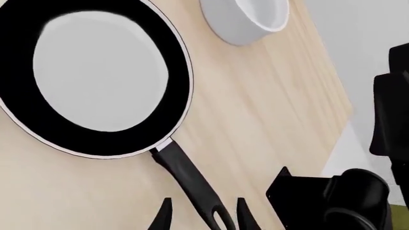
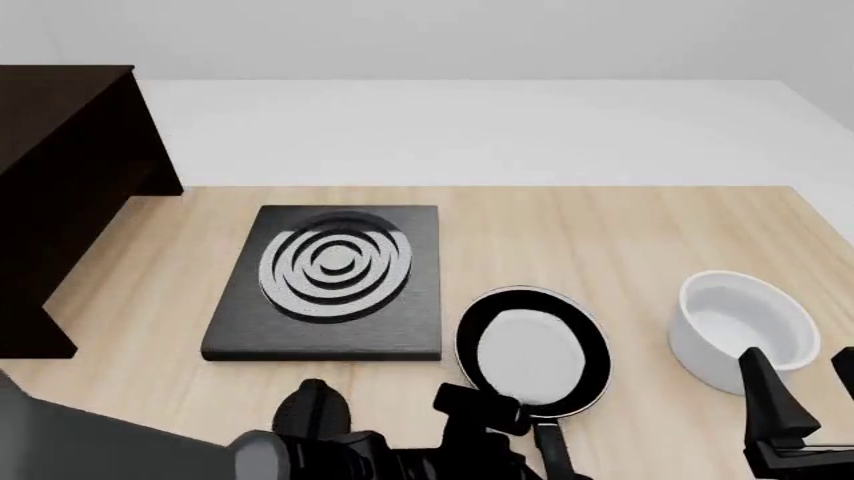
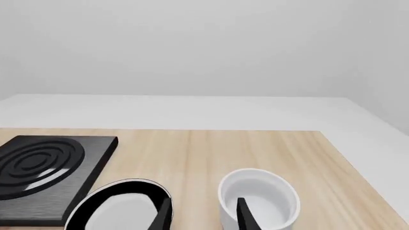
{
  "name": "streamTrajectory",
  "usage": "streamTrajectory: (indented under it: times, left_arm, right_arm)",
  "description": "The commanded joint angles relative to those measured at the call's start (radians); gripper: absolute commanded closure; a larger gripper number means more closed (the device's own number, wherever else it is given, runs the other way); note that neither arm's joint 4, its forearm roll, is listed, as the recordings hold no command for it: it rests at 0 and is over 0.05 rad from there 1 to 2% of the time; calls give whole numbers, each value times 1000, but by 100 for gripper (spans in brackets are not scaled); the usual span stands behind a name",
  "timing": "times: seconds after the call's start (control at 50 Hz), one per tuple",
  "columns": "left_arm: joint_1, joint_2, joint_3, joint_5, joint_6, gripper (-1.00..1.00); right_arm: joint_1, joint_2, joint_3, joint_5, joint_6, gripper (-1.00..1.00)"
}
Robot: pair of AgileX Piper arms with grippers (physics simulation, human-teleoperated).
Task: Put the frying pan under the cabinet shelf.
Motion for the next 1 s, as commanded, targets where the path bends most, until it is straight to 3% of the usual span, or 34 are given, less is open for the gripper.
streamTrajectory:
  times: [0.02,1.0]
  left_arm:
    - [-14,42,7,-52,-31,-100]
    - [-15,193,-48,-169,-103,-100]
  right_arm:
    - [0,0,0,0,0,-100]
    - [0,0,0,0,0,-100]
